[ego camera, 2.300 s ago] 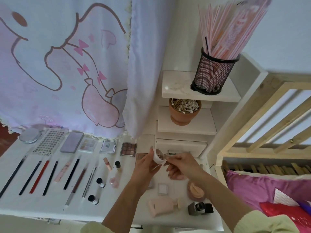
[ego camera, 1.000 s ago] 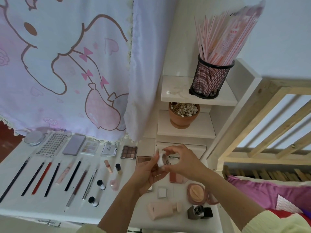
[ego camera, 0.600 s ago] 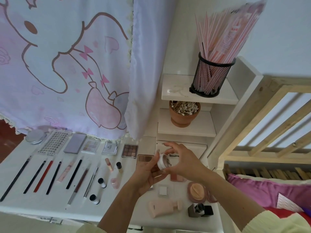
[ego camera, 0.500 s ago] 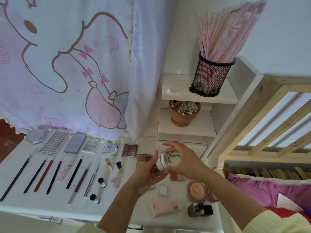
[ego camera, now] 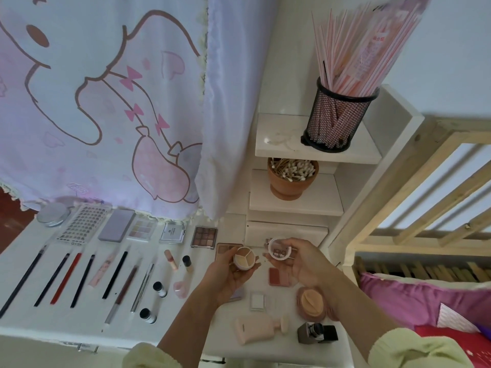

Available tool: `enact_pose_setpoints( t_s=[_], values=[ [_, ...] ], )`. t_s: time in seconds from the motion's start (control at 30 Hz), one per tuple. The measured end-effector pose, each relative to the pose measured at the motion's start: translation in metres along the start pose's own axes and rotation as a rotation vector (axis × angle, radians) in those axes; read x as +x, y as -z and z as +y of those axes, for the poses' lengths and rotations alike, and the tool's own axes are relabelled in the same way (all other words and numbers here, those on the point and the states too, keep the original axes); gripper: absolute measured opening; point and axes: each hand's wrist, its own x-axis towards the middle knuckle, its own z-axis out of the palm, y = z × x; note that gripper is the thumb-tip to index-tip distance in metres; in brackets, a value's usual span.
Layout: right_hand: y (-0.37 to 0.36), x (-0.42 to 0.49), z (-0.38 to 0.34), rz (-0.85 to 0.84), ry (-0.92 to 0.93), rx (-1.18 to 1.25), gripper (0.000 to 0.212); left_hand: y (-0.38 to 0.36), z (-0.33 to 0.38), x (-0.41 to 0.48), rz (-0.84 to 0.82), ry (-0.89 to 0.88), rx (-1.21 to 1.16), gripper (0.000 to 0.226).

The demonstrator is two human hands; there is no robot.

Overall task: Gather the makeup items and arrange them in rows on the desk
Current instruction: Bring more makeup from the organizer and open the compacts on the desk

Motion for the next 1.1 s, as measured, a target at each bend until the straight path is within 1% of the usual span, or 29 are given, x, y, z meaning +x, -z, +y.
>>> enact_pose_setpoints(
  t_s=[0.1, 0.17, 0.2, 0.3, 0.33, 0.43, 0.57, 0.77, 0.87, 0.97, 1.1],
  values=[
    [0.0, 0.015, 0.009, 0.085, -0.005, -0.098, 0.018, 0.007, -0.004, 0.01, 0.037, 0.007, -0.002, 0.037],
    [-0.002, 0.023, 0.012, 0.148, -0.007, -0.288, 0.013, 0.011, -0.008, 0.018, 0.078, 0.015, 0.069, 0.033],
    [-0.003, 0.024, 0.013, 0.182, -0.013, -0.396, 0.014, 0.014, -0.011, 0.021, 0.106, 0.013, 0.13, 0.031],
    [-0.004, 0.039, 0.017, 0.277, -0.003, -0.678, 0.017, 0.011, -0.017, 0.028, 0.183, -0.006, 0.344, 0.023],
    [-0.004, 0.045, 0.018, 0.304, 0.006, -0.762, 0.016, 0.009, -0.018, 0.031, 0.207, -0.028, 0.46, 0.022],
    [-0.001, 0.064, 0.027, 0.381, 0.03, -0.938, 0.004, 0.001, -0.02, 0.04, 0.265, -0.12, 0.825, 0.028],
    [0.001, 0.085, 0.038, 0.432, 0.03, -1.02, 0.027, -0.001, -0.02, 0.056, 0.35, -0.24, 1.1, 0.03],
    [0.003, 0.098, 0.044, 0.491, 0.022, -1.027, 0.021, 0.001, -0.024, 0.067, 0.356, -0.272, 1.375, 0.034],
    [0.004, 0.102, 0.045, 0.529, 0.007, -1.022, 0.019, -0.001, -0.024, 0.071, 0.37, -0.271, 1.408, 0.034],
    [0.006, 0.106, 0.048, 0.515, 0.006, -0.98, 0.017, -0.002, -0.025, 0.074, 0.366, -0.26, 1.428, 0.029],
    [0.007, 0.109, 0.047, 0.49, -0.007, -0.907, 0.019, -0.002, -0.025, 0.076, 0.363, -0.247, 1.425, 0.026]
  ],
)
